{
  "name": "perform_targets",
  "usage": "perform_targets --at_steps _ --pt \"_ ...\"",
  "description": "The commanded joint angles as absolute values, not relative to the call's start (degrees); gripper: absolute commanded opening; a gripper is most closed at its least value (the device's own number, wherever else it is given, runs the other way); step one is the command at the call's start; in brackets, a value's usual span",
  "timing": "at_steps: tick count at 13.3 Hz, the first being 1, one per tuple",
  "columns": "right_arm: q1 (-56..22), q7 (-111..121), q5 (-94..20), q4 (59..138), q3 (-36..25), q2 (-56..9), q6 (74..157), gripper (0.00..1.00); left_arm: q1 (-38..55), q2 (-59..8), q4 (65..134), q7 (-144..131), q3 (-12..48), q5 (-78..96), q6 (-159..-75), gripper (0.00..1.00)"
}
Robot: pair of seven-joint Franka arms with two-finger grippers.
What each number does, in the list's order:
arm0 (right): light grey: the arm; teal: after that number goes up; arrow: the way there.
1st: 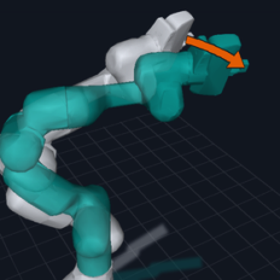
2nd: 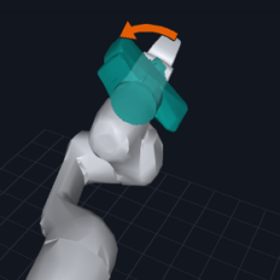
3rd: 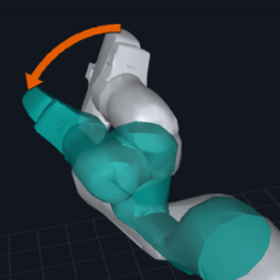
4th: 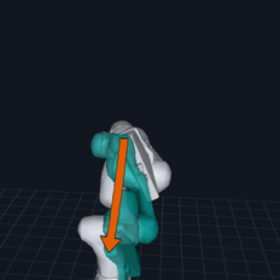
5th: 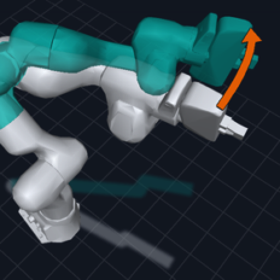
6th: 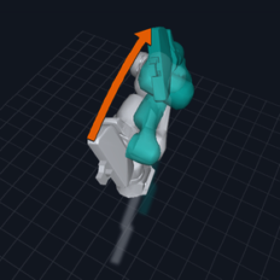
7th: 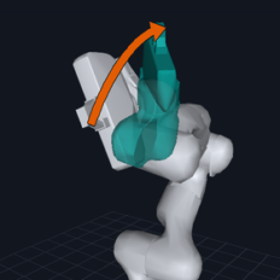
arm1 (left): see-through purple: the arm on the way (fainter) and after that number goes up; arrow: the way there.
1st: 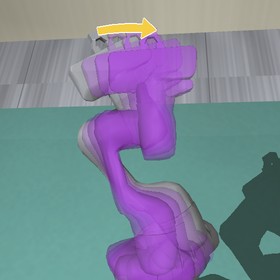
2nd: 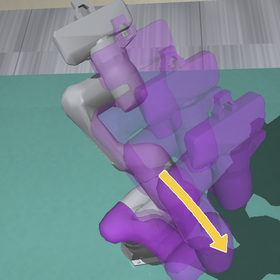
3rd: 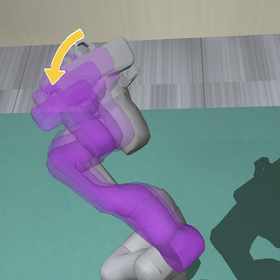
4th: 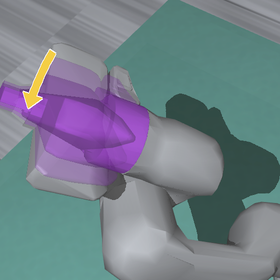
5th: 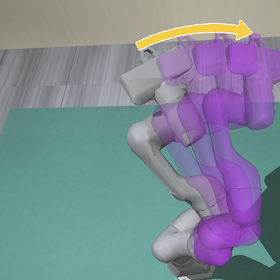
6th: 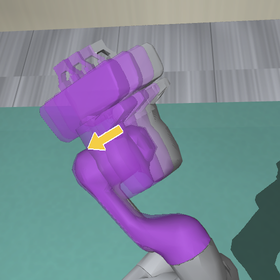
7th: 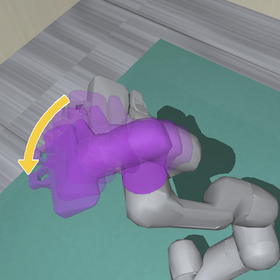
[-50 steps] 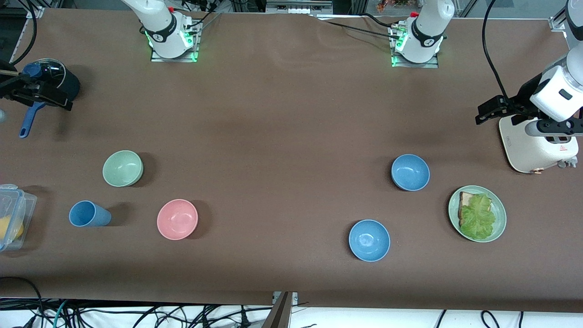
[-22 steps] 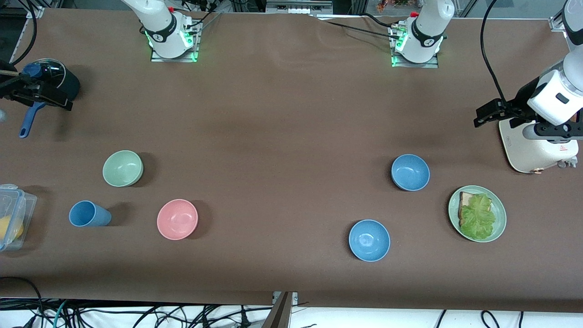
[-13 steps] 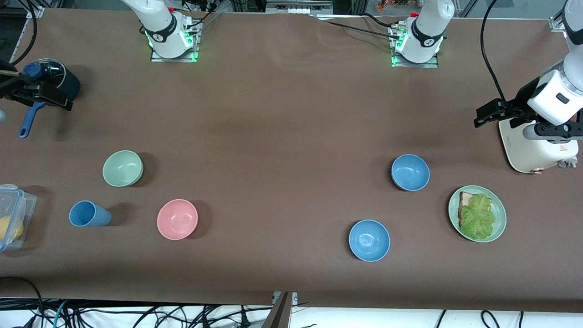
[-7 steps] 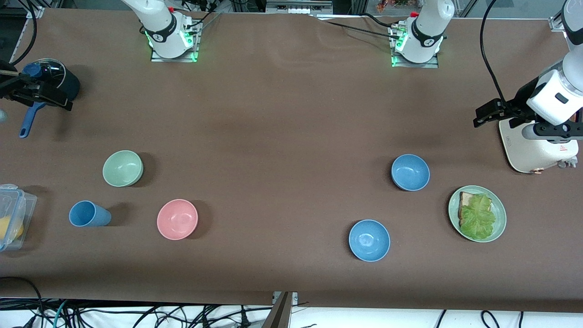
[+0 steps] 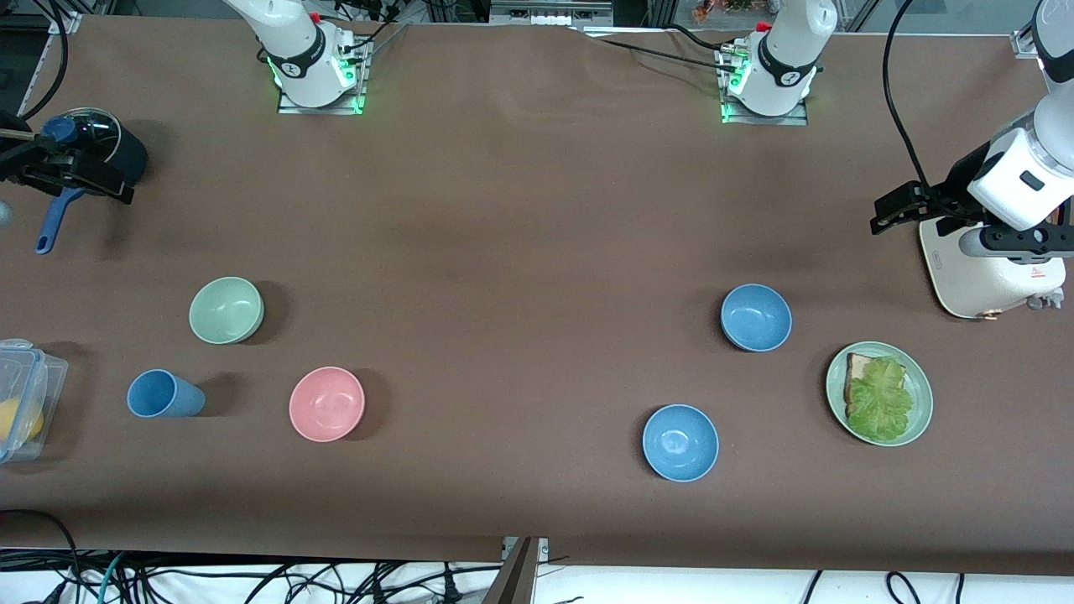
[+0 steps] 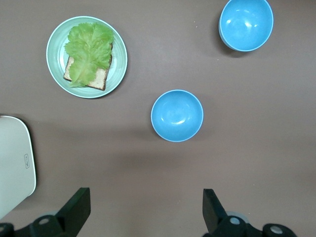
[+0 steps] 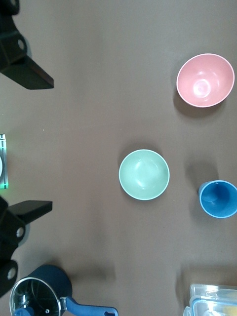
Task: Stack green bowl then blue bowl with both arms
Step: 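Reach the right gripper down to the rim of the pale green bowl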
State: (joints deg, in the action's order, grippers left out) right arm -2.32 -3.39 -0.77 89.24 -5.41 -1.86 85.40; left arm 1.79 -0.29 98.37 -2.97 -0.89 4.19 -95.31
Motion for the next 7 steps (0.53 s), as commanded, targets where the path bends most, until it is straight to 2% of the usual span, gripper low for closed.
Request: perform_targets --at_steps 1,4,7 --pt "-1.49 -2.55 0.0 88.07 -5.1 -4.12 85.08 0.99 2.02 -0.62 97.47 -3.43 -0.97 2.9 -95.45 1.0" --pt "-1.41 -2.64 5.16 88.33 -5.19 -6.06 85.08 0.99 1.58 -0.53 97.12 -3.43 -1.06 2.81 -94.66 1.0" --pt "0.95 -2.11 7.83 88.51 -6.67 -10.97 86.56 0.99 1.84 -0.62 97.03 -3.43 -0.88 2.81 -94.75 1.0"
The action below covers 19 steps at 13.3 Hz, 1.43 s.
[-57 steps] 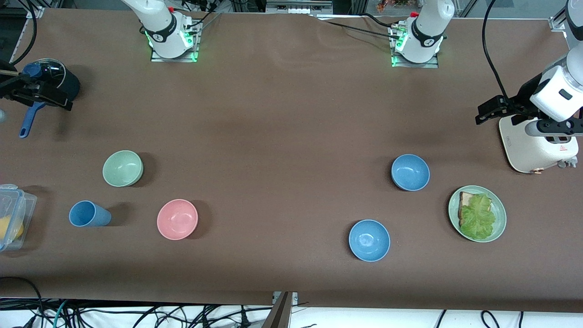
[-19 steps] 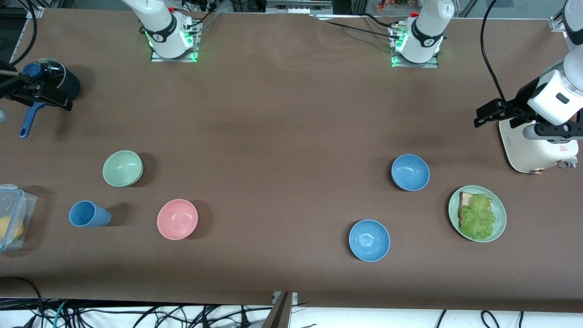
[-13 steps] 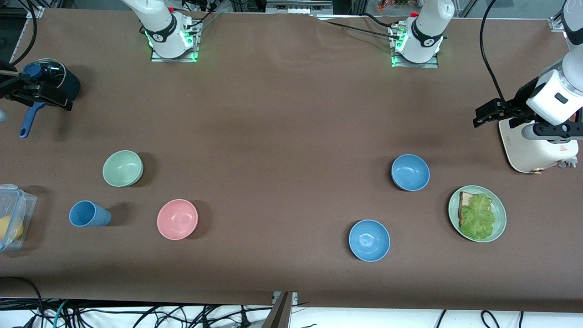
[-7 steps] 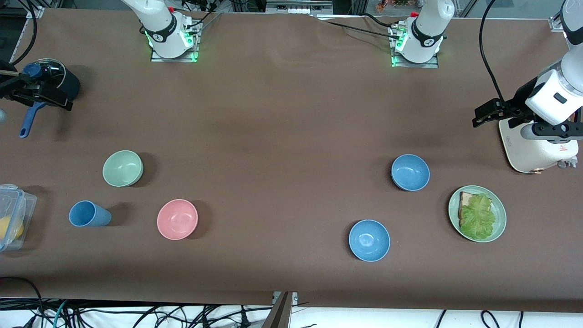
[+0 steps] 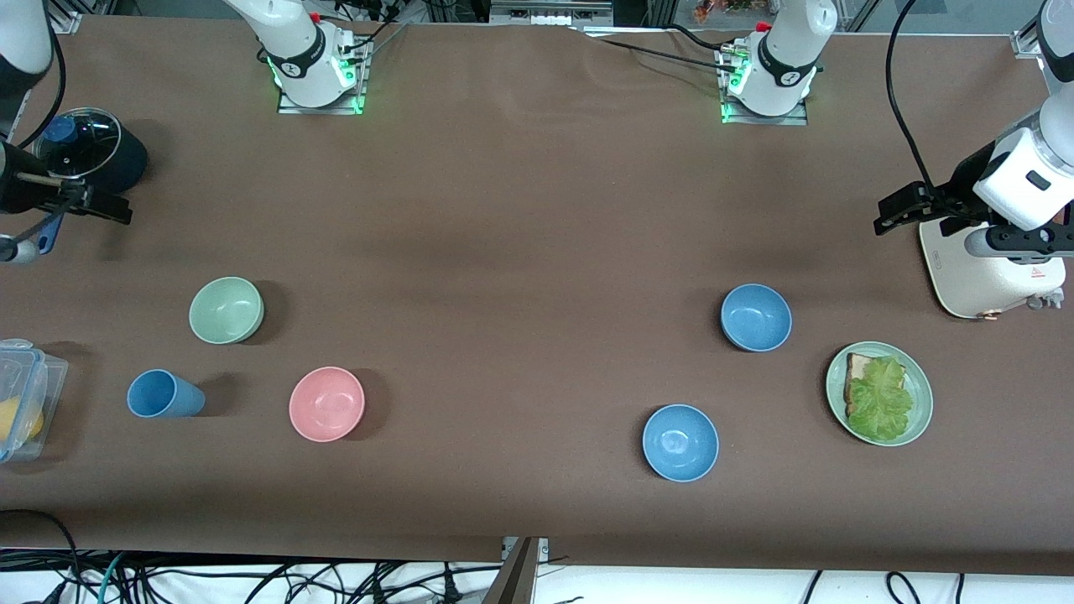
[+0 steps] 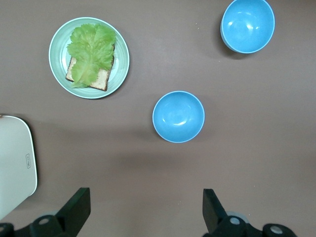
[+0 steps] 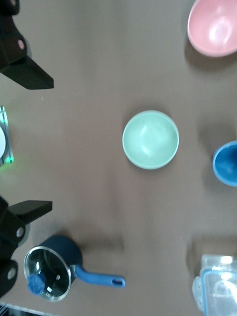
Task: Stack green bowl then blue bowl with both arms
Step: 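Reach the right gripper down to the rim of the pale green bowl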
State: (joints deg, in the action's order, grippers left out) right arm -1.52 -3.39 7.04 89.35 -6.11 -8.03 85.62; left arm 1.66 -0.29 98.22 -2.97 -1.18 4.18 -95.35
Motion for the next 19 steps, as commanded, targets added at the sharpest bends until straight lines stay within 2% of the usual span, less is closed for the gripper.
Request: perform_targets --at_steps 1,4,7,11,14,19 --pt "2.18 -0.2 7.82 88.77 -6.68 -13.07 88.66 0.99 1.85 -0.62 97.03 -3.43 -0.88 2.81 -94.75 1.0" --pt "5.44 4.65 7.39 89.21 -6.68 -18.27 94.47 0.99 1.76 -0.53 97.03 -3.34 -0.88 2.81 -94.57 1.0" --pt "7.91 8.6 2.38 91.48 -6.68 -22.49 101.13 0.99 1.49 -0.53 97.03 -3.34 -0.97 2.81 -94.48 1.0" --pt "7.74 8.7 2.46 101.84 -6.59 -23.03 114.14 0.99 1.41 -0.53 97.03 -3.25 -1.14 2.81 -94.48 1.0" --pt "7.73 9.14 2.64 107.65 -6.59 -23.12 120.65 0.99 1.41 -0.53 97.03 -3.34 -1.05 2.81 -94.48 1.0" --pt "7.73 10.02 2.55 112.67 -6.5 -24.69 129.62 0.99 1.41 -0.53 97.03 -3.34 -1.23 2.81 -94.48 1.0"
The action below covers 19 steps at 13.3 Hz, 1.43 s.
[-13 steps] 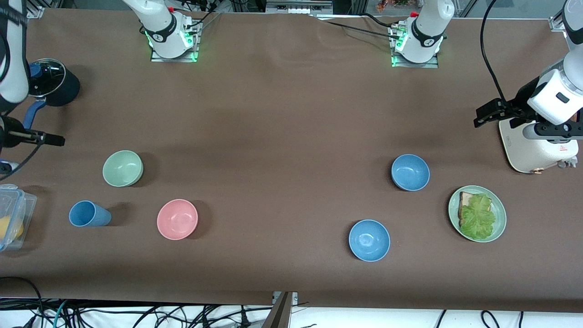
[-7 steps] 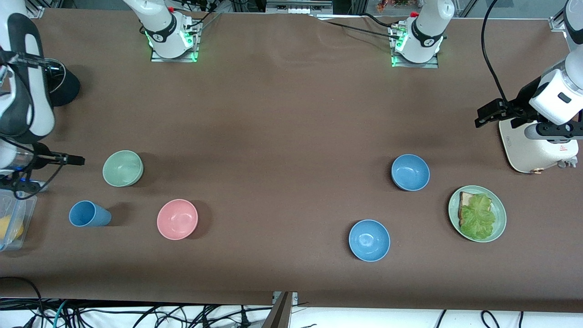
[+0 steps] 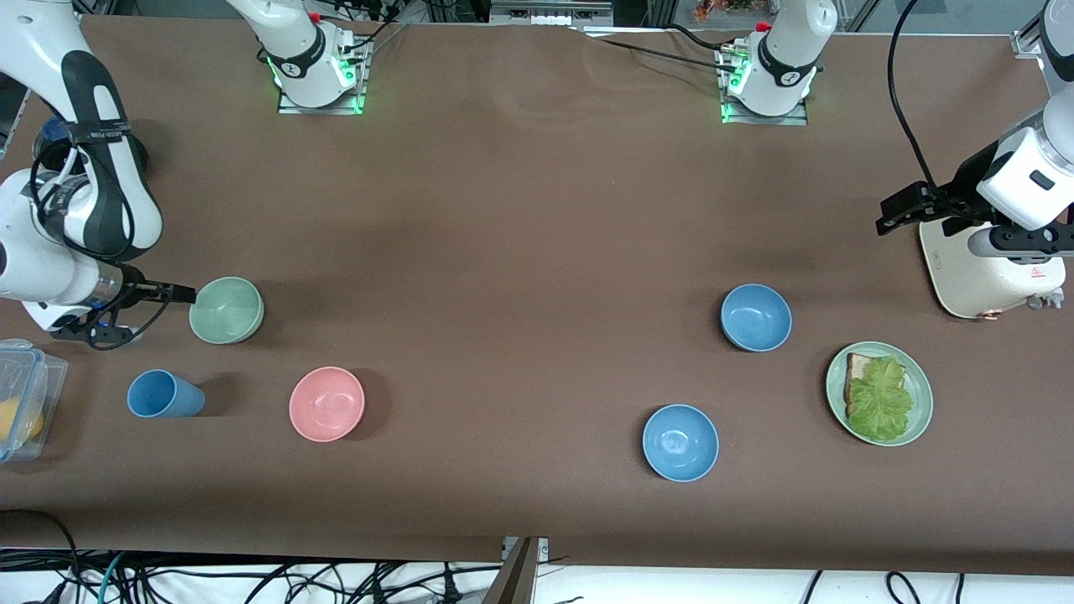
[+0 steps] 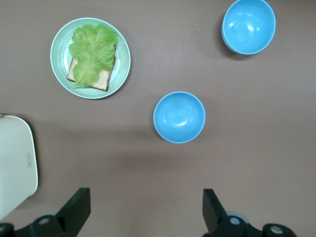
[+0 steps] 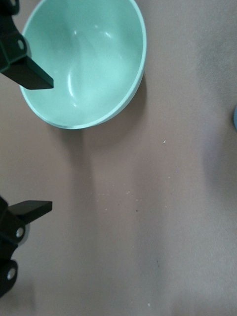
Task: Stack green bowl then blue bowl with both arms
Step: 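Reach the right gripper down to the rim of the pale green bowl, then grip the green bowl rim and slide it toward the table middle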
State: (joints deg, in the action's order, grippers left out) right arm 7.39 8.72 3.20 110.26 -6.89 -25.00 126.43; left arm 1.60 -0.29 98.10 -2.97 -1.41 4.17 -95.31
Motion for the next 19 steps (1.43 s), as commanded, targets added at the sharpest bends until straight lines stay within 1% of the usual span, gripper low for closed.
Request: perform_targets --at_steps 1,3,6,7,8,9,10,11,12,17,19 --pt "7.73 10.02 2.55 113.63 -6.5 -25.05 131.47 0.99 1.41 -0.44 97.03 -3.34 -1.23 2.81 -94.48 1.0" --pt "7.73 10.63 2.55 114.96 -6.33 -25.84 134.37 0.99 1.41 -0.44 97.03 -3.08 -1.23 2.81 -94.39 1.0" --pt "7.82 11.42 2.37 115.05 -6.24 -26.98 136.58 0.98 1.41 -0.44 97.03 -3.08 -1.23 2.81 -94.39 1.0" --pt "7.74 11.43 2.37 114.96 -6.24 -27.42 136.84 0.91 1.41 -0.44 97.03 -3.16 -1.23 2.81 -94.39 1.0" --pt "7.73 11.43 2.37 114.79 -6.15 -27.51 137.11 0.71 1.41 -0.44 97.03 -3.16 -1.23 2.81 -94.39 1.0" --pt "7.65 11.43 2.37 114.61 -6.07 -27.51 137.02 0.43 1.41 -0.44 97.03 -3.08 -1.23 2.81 -94.39 1.0" --pt "7.56 11.34 2.37 114.44 -5.46 -27.51 137.02 0.2 1.41 -0.44 97.03 -3.16 -1.23 2.81 -94.39 1.0" --pt "7.56 11.34 2.29 114.26 -5.28 -27.42 136.85 0.07 1.41 -0.44 97.03 -3.16 -1.23 2.81 -94.39 1.0" --pt "7.56 11.16 2.29 114.17 -5.1 -27.42 136.67 0.0 1.41 -0.44 97.03 -3.16 -1.32 2.81 -94.39 1.0" --pt "7.56 10.9 1.68 113.91 -4.48 -27.16 136.5 0.0 1.41 -0.44 97.03 -3.25 -1.32 2.9 -94.39 1.0" --pt "7.56 11.07 1.32 113.82 -4.4 -25.76 135.97 0.0 1.41 -0.44 97.03 -3.25 -1.32 2.81 -94.39 1.0"
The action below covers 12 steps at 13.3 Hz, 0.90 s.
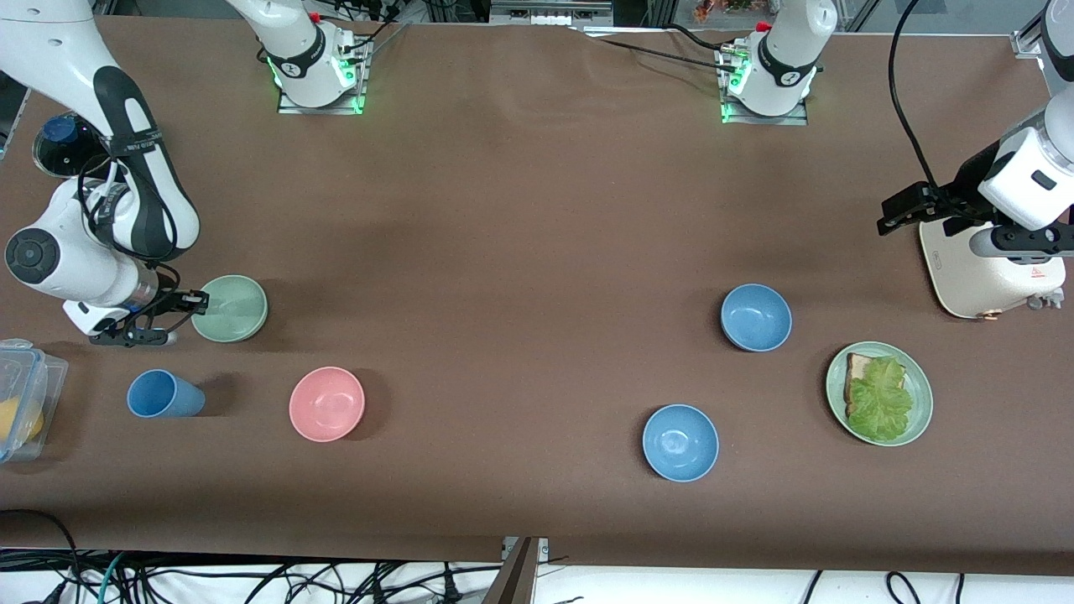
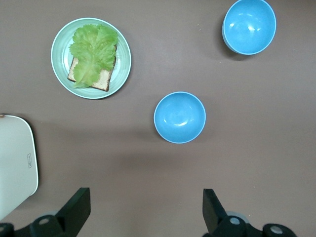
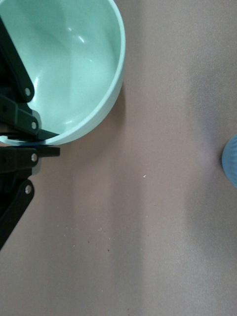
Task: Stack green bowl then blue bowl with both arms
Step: 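Grip the green bowl rim and slide it toward the table middle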
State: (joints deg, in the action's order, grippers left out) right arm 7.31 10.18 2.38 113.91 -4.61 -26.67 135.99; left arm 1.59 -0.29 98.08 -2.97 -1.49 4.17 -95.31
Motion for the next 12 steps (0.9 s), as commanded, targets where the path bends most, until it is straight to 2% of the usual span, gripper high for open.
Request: perform_targets --at_steps 1,5,7,12 --pt "7.47 11.07 0.97 113.47 -3.7 -24.27 134.14 0.0 1.41 -0.44 97.03 -3.25 -1.32 2.81 -94.39 1.0" --pt "7.29 10.29 -5.87 106.62 -0.19 -22.94 120.09 0.0 1.41 -0.44 97.03 -3.16 -1.32 2.81 -94.39 1.0" --pt "7.03 5.3 -7.03 106.26 1.75 -21.89 118.48 0.0 1.32 -0.44 97.03 -2.9 -1.49 2.9 -94.39 1.0" --pt "5.46 -15.97 -6.94 106.17 15.1 -22.14 118.12 0.0 1.14 -0.44 97.03 -2.81 -1.49 2.81 -94.39 1.0"
